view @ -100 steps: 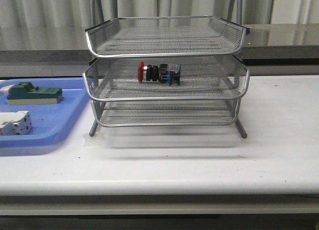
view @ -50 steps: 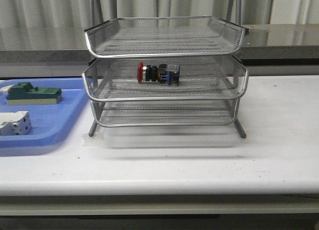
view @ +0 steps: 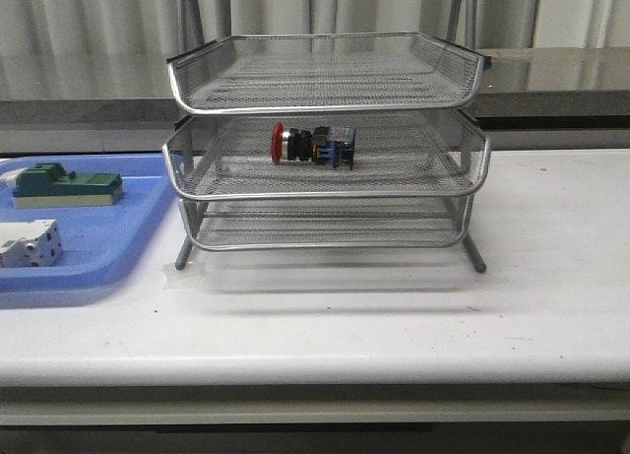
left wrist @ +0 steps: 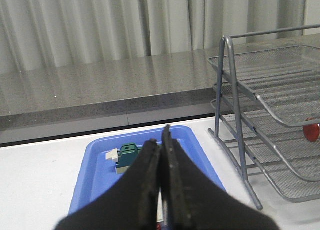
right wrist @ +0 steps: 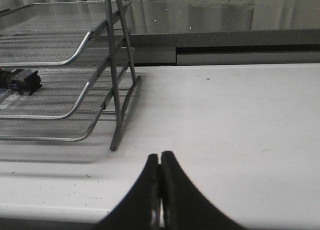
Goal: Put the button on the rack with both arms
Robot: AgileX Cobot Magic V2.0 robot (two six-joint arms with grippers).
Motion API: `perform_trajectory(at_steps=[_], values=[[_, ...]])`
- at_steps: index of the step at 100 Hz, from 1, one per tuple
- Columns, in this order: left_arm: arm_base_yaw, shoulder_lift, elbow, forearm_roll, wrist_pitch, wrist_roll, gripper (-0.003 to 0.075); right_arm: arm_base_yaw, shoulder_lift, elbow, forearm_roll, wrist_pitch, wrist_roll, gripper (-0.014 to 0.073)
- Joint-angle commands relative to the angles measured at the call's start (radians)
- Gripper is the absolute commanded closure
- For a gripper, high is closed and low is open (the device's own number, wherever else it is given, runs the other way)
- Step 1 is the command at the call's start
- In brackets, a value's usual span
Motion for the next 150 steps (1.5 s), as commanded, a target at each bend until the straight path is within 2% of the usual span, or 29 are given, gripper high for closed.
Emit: perform_trajectory(at_steps=[1, 13, 150], values=[[0.001, 0.01, -0.029, -0.01, -0.077, -0.007, 0.074, -0.007, -0.02, 0.007, 0.002, -0.135, 0.001, 0.0654], [0.001, 0.01, -0.028, -0.01, -0.077, -0.007, 0.074, -0.007, -0.02, 0.048, 0.002, -0.19, 0.001, 0.0654], [0.001, 0.01, -0.028, -0.01, -0.077, -0.007, 0.074, -0.007, -0.02, 0.047, 0.002, -0.181, 0.001, 0.0654]])
